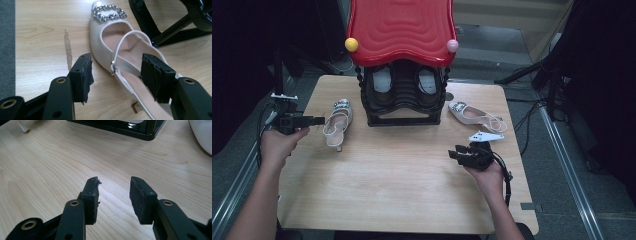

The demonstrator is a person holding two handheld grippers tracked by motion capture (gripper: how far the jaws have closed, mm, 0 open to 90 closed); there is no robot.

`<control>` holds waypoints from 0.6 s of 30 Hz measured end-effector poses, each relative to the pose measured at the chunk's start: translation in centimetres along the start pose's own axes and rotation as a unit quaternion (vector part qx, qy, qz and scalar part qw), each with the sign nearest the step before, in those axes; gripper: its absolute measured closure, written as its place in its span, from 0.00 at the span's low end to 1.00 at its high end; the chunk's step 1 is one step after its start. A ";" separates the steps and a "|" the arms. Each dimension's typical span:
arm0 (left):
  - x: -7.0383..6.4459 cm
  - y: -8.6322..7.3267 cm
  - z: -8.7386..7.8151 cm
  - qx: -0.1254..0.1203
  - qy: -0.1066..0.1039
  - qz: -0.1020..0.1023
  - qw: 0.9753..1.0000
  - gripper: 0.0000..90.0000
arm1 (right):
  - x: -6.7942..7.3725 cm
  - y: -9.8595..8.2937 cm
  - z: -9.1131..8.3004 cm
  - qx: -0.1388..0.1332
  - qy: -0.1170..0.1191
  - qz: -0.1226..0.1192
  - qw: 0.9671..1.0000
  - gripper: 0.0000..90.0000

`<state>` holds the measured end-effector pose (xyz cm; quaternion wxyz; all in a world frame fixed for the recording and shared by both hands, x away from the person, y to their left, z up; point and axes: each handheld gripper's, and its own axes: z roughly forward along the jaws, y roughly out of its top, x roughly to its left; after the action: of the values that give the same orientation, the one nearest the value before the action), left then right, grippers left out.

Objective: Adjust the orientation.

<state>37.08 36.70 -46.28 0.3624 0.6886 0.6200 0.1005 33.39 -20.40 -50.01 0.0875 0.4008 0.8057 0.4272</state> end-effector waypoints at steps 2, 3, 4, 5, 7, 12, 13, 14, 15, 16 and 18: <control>-0.4 0.3 0.2 0.001 0.004 0.003 1.000 0.48 | 0.0 0.0 0.0 0.001 0.000 0.000 1.000 0.67; -0.5 0.4 0.3 0.000 0.006 0.004 1.000 0.48 | 0.0 0.0 0.0 0.001 0.000 0.000 1.000 0.67; -0.7 0.5 0.5 0.003 0.006 0.006 1.000 0.48 | 0.0 0.0 0.0 0.001 0.000 -0.001 1.000 0.67; -0.9 0.6 0.7 0.004 0.006 0.006 1.000 0.48 | 0.0 0.0 0.0 0.001 0.000 0.000 1.000 0.67; -1.1 0.6 1.3 0.006 0.011 0.006 1.000 0.48 | 0.1 0.0 0.0 0.002 0.000 0.001 1.000 0.67; -1.3 0.7 2.6 0.007 0.019 -0.002 1.000 0.48 | 0.0 0.0 0.0 0.003 -0.002 0.000 1.000 0.66; -1.4 0.7 2.8 0.009 0.021 -0.003 1.000 0.48 | 0.0 0.0 0.1 0.003 -0.002 0.001 1.000 0.66; -1.4 0.6 2.9 0.011 0.023 0.000 1.000 0.48 | 0.0 0.0 0.1 0.003 -0.002 0.001 1.000 0.66; -1.5 0.6 3.2 0.009 0.028 -0.002 1.000 0.48 | 0.0 0.0 0.1 0.003 -0.002 0.000 1.000 0.66; -1.4 0.6 3.3 0.010 0.028 0.000 1.000 0.48 | 0.0 0.0 0.1 0.003 -0.002 0.000 1.000 0.66; -1.3 0.5 3.6 0.013 0.031 -0.002 0.999 0.48 | 0.1 0.0 0.1 0.003 -0.002 0.000 1.000 0.66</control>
<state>39.36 34.10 -48.15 0.3345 0.6883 0.6336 0.1130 33.36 -20.33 -50.08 0.0876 0.4022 0.8066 0.4242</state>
